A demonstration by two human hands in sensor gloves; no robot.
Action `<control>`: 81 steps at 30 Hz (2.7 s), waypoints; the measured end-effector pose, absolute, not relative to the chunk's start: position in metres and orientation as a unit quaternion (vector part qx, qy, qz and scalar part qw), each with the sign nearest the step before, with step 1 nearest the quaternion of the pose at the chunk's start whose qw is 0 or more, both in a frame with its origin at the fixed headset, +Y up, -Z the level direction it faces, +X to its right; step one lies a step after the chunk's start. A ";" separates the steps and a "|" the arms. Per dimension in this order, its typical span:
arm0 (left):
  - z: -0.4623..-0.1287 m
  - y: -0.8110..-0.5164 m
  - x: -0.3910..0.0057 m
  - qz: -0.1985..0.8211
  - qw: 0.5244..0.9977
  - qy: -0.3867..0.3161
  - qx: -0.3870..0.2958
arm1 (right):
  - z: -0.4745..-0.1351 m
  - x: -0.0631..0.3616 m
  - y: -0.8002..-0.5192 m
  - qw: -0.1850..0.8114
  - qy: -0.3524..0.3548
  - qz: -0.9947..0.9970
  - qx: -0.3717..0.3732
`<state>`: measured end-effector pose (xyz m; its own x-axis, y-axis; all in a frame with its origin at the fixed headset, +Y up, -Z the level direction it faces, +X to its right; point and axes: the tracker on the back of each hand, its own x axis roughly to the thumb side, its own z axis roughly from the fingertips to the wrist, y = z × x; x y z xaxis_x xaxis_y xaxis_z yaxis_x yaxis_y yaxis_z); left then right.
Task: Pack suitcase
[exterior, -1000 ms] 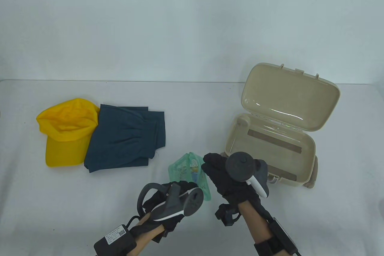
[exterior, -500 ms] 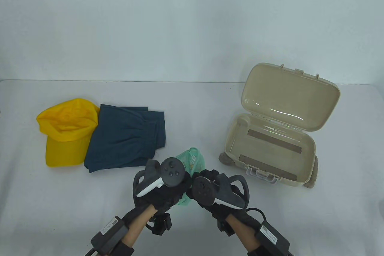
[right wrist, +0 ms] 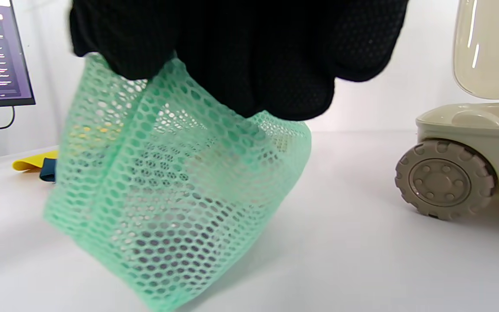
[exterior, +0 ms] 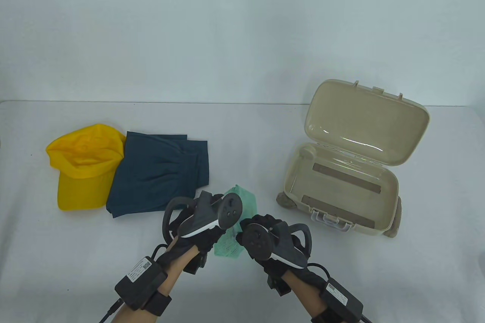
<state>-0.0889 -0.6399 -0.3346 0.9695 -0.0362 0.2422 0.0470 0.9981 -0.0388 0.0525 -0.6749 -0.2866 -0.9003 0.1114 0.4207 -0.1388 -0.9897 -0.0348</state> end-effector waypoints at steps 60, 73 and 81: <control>-0.269 -0.653 -0.186 0.085 0.986 -0.122 0.071 | -0.365 0.072 -0.677 -0.036 0.160 0.986 0.034; -0.269 -0.654 -0.190 0.085 0.988 -0.117 0.060 | -0.370 0.025 -0.708 -0.124 0.176 0.976 0.027; -0.270 -0.654 -0.193 0.083 0.989 -0.109 0.055 | -0.371 0.024 -0.683 -0.073 0.185 0.979 0.041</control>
<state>-0.1928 -0.6543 -0.2703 0.9624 0.1516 0.2252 -0.1755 0.9803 0.0901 0.0238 -0.6826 -0.3714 -0.9860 -0.1276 0.1072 0.1579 -0.9212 0.3555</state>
